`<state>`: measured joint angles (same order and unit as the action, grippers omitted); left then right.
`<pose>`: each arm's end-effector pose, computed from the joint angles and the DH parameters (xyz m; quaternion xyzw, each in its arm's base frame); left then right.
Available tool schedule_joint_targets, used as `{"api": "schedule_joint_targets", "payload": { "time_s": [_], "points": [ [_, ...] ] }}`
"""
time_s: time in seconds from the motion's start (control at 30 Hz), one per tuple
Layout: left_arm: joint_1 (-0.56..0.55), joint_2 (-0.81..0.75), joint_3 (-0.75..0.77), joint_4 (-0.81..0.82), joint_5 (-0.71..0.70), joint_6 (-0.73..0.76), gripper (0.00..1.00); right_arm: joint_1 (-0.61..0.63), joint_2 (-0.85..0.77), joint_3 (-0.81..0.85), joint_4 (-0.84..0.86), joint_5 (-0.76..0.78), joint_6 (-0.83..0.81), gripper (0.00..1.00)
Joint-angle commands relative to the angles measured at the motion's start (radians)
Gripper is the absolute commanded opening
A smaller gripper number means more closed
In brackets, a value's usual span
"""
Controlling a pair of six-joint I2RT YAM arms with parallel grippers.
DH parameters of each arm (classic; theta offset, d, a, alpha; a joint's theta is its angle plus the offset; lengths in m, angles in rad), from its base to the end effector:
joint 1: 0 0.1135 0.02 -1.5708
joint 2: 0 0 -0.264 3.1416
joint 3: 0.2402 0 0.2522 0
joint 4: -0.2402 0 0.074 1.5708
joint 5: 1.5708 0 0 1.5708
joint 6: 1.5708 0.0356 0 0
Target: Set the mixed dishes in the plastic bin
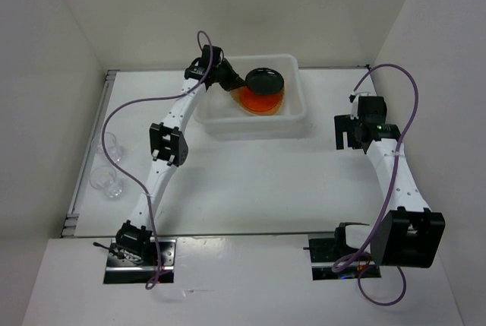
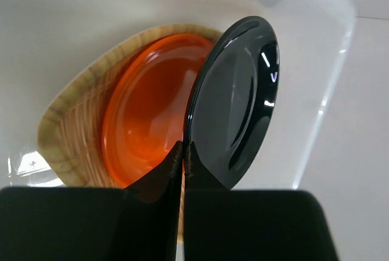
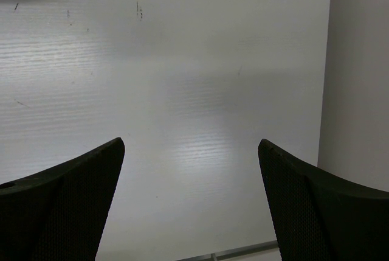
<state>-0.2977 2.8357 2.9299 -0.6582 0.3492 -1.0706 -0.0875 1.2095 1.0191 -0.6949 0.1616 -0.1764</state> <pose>0.5708 -0.1879 0.2183 -0.2475 0.8306 -0.4182 0.2720 0.2462 -0.0273 0.2885 -0.0146 0.9390 -0.1194 0.3221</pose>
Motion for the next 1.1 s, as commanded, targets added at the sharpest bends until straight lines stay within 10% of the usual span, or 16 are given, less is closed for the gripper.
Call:
{"api": "schedule_joint_targets", "payload": {
  "time_s": [0.0,0.6,0.77,1.07],
  "points": [
    [0.002,0.083,0.156,-0.113,0.048,-0.055,0.00,0.003,-0.028,-0.014,0.044,0.010,0.009,0.95],
    [-0.017,0.041,0.199,-0.364,-0.142,-0.043,0.02,0.003,-0.019,-0.014,0.044,0.010,0.009,0.96],
    [-0.017,0.035,0.199,-0.363,-0.117,-0.045,0.50,0.003,-0.010,-0.014,0.044,0.010,0.009,0.96],
    [-0.026,-0.353,0.199,-0.426,-0.490,0.171,0.79,0.003,-0.010,-0.014,0.044,0.001,0.009,0.96]
  ]
}}
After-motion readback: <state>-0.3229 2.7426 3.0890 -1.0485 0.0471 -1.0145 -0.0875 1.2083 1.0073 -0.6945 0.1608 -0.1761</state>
